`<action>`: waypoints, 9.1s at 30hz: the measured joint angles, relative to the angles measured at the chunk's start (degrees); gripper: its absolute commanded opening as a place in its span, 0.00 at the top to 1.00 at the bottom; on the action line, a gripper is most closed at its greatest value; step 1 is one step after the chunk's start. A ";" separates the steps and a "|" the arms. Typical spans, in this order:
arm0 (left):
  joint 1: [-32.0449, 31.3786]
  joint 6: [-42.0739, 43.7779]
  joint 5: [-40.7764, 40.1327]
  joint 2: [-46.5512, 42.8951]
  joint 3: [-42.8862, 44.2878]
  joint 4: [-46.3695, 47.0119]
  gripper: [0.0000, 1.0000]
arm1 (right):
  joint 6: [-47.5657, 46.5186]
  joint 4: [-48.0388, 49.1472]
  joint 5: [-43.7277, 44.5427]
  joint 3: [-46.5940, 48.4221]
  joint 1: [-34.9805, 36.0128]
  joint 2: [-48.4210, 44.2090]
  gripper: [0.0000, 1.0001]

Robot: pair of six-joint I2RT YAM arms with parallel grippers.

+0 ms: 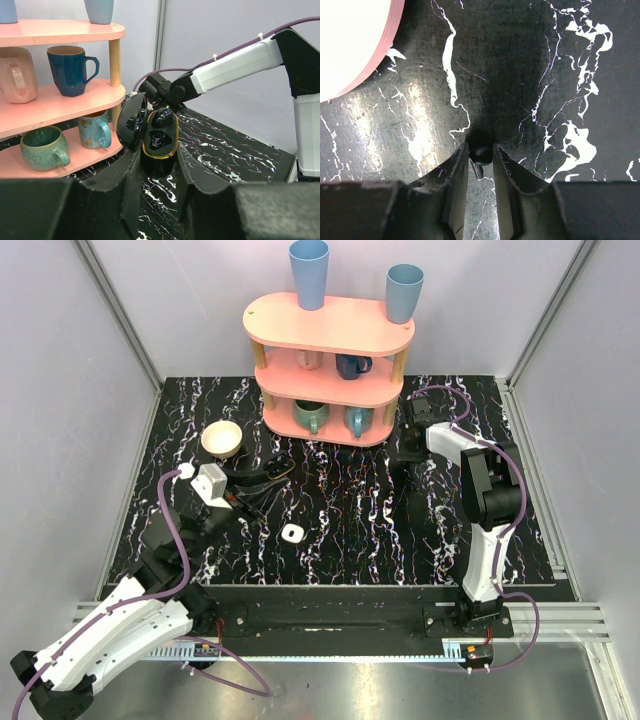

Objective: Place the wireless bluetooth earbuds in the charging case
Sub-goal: Pick up the left earbud from the center of the board, then insert the left earbud into the left side groove of the charging case, then close the charging case with the earbuds, then place the charging case with the earbuds at the center of the board.

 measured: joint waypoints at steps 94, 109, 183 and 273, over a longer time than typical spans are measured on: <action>0.00 -3.63 2.84 5.57 -3.32 13.88 1.00 | -9.53 44.96 13.99 -15.91 57.66 -45.40 0.88; 0.00 -3.56 3.67 5.55 -3.32 14.93 1.00 | -11.41 44.98 16.59 -15.89 57.94 -44.50 0.88; -0.02 -2.36 3.08 2.34 -4.24 13.68 1.00 | -16.79 40.59 22.29 -11.08 59.78 -45.79 0.41; -0.39 -27.80 13.07 39.34 10.16 0.24 1.00 | 15.52 -8.92 24.76 -15.91 34.60 -62.64 0.21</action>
